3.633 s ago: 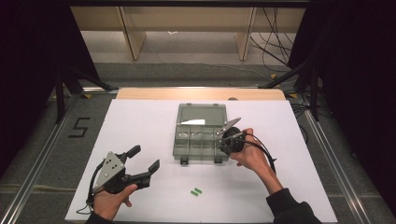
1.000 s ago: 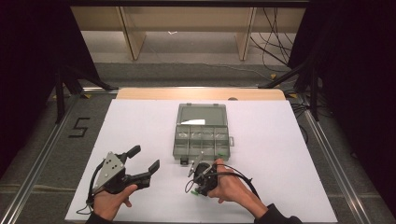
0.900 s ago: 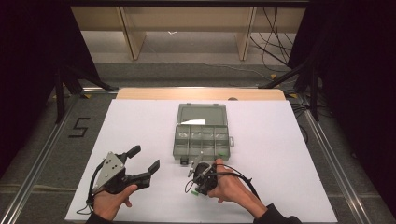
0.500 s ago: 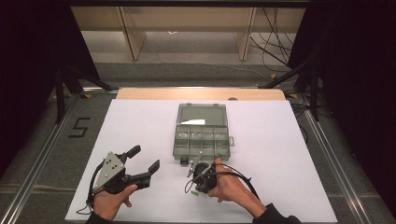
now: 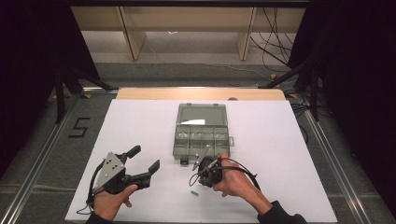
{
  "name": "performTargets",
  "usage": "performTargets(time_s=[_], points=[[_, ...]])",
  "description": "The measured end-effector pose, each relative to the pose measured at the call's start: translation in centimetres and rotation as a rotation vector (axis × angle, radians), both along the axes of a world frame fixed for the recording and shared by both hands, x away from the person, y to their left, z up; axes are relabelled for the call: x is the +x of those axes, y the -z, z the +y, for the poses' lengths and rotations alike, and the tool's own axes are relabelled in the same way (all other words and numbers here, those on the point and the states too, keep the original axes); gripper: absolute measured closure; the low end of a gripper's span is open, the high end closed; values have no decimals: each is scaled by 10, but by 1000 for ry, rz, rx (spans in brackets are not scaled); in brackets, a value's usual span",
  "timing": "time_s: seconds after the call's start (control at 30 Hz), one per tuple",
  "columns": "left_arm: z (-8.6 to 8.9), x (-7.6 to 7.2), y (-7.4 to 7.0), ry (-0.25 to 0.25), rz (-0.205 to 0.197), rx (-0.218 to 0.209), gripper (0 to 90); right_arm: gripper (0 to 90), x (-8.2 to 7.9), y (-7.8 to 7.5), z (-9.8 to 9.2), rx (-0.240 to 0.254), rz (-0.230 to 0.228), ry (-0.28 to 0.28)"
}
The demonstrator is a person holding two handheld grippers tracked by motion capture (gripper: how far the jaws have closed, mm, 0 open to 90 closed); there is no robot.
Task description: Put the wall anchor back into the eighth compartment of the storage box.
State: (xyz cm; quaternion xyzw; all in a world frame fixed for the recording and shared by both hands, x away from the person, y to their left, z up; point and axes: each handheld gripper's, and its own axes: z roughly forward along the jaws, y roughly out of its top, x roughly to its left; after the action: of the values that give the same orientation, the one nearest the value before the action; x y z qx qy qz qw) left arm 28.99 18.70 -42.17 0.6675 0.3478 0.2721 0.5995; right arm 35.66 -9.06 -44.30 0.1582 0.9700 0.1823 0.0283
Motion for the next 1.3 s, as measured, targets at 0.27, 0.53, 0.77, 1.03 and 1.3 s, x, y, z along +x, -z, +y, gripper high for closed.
performTargets(time_s=[0.27, 0.53, 0.77, 1.03, 1.3], points=[[0, 0, 0, 1, -1, 0, 173, 844, 7, -14, -12, 36, -15, 30], [0, 0, 0, 2, -2, -1, 174, 844, 15, -23, -27, 64, -28, 77], [0, 0, 0, 3, -3, -2, 173, 844, 19, -30, -36, 88, -51, 91], [0, 0, 0, 3, -3, -1, 173, 844, 26, -36, -47, 111, -76, 120], [0, 0, 0, 3, -3, 1, 174, 844, 31, -42, -59, 120, -91, 160]])
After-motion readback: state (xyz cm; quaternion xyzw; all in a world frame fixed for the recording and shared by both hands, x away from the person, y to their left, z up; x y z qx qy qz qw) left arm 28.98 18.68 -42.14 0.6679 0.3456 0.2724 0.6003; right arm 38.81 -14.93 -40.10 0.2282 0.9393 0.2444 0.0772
